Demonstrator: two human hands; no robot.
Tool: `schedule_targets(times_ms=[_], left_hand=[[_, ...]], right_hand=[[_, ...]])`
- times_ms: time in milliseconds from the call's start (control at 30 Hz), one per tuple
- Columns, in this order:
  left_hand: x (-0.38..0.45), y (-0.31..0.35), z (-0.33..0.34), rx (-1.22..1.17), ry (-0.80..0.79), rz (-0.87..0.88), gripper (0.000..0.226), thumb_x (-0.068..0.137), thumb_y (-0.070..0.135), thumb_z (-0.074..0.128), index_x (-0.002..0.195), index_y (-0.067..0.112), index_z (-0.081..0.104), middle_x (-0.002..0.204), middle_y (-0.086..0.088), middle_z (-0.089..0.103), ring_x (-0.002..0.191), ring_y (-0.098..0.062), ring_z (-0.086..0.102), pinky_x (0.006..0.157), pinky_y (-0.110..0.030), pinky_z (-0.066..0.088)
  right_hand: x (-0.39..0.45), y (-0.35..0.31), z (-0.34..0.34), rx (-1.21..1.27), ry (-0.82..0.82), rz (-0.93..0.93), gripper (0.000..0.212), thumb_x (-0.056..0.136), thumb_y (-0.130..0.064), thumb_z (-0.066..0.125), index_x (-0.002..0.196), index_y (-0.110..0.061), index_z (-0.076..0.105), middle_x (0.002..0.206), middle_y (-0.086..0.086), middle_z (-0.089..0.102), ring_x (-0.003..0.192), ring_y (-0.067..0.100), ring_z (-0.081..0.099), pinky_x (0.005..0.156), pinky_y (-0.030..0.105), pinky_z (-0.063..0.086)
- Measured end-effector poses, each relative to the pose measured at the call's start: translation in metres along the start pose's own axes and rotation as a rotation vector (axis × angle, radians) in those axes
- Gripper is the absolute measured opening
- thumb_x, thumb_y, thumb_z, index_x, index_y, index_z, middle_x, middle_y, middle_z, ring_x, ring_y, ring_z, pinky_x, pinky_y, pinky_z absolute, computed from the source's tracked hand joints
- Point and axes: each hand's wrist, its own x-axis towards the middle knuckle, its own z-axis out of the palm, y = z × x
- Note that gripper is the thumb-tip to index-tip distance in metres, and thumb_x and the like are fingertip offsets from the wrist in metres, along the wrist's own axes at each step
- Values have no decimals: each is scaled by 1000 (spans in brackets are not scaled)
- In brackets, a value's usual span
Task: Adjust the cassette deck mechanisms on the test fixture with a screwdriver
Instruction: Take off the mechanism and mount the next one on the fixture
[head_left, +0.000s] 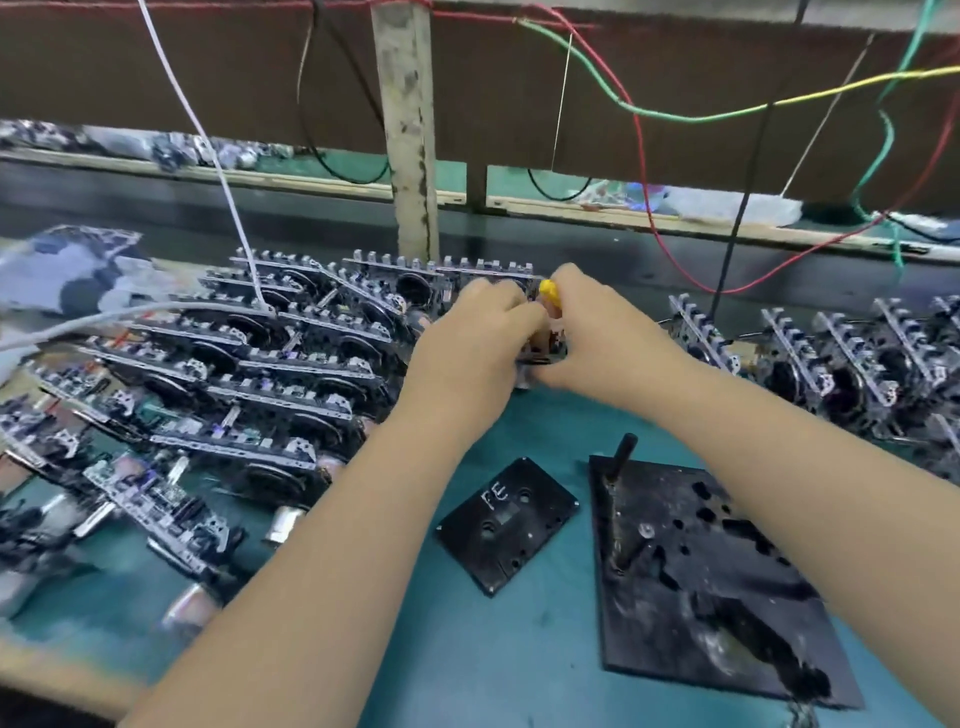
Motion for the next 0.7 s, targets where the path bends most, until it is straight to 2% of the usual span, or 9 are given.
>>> schedule_targets(times_ms=[100, 200, 267, 400, 467, 533, 567, 633, 700], left_hand=[[-8, 22, -24, -103, -17, 236, 23, 76, -11, 61, 88, 6, 71, 104, -8, 65, 99, -32, 47, 67, -51, 49], [-14, 45, -54, -163, 68, 420, 22, 72, -16, 63, 75, 4, 70, 95, -10, 68, 92, -35, 51, 70, -51, 47], [-19, 57, -71, -261, 138, 523, 25, 70, -20, 63, 75, 4, 70, 94, -8, 69, 89, -34, 54, 73, -45, 46], [-30, 85, -88, -401, 250, 626, 33, 69, -25, 67, 81, 5, 73, 94, -2, 70, 90, -25, 55, 82, -31, 45], [-37, 96, -85, -441, 290, 645, 30, 76, -20, 71, 92, 5, 75, 99, -4, 70, 93, -24, 56, 88, -31, 45], [-43, 97, -80, -484, 241, 593, 37, 82, -3, 79, 117, 6, 71, 117, -6, 67, 109, -25, 58, 98, -36, 45], [-45, 94, -77, -497, 160, 515, 54, 83, 10, 83, 132, 10, 63, 133, -5, 60, 125, -22, 53, 107, -38, 41], [-45, 81, -69, -464, -86, 330, 94, 78, 36, 85, 156, 25, 35, 160, 5, 34, 148, -9, 28, 121, -38, 27], [-47, 71, -57, -402, -339, 171, 117, 72, 47, 86, 160, 40, 9, 164, 20, 21, 148, 4, 17, 121, -29, 23]], right_hand=[[-18, 4, -25, 50, -186, 66, 60, 66, -37, 85, 97, -17, 37, 88, 0, 54, 76, 20, 54, 62, 39, 42], [-42, 14, -58, 142, -313, 44, 67, 60, -48, 84, 109, -21, 47, 111, 1, 58, 105, 22, 59, 89, 44, 49], [-61, 20, -82, 329, -400, 18, 79, 55, -52, 84, 123, -27, 51, 127, -7, 56, 121, 9, 56, 101, 39, 49], [-102, 27, -111, 591, -601, -109, 71, 64, -42, 82, 129, -41, 53, 135, -25, 58, 131, -5, 50, 99, 13, 45], [-120, 29, -112, 643, -628, -116, 65, 68, -36, 77, 129, -39, 55, 138, -20, 59, 132, 2, 52, 99, 15, 47], [-132, 31, -110, 586, -542, -81, 61, 64, -40, 77, 120, -45, 56, 126, -26, 62, 117, -5, 58, 90, 14, 50], [-137, 34, -108, 496, -451, -39, 54, 60, -47, 79, 107, -49, 54, 109, -28, 66, 97, -6, 62, 77, 13, 51], [-140, 40, -102, 146, -273, 40, 55, 53, -56, 79, 90, -44, 40, 86, -14, 62, 68, 4, 55, 59, 21, 45], [-145, 46, -90, -127, -216, 24, 63, 58, -48, 81, 91, -30, 30, 76, -1, 53, 58, 12, 45, 50, 23, 39]])
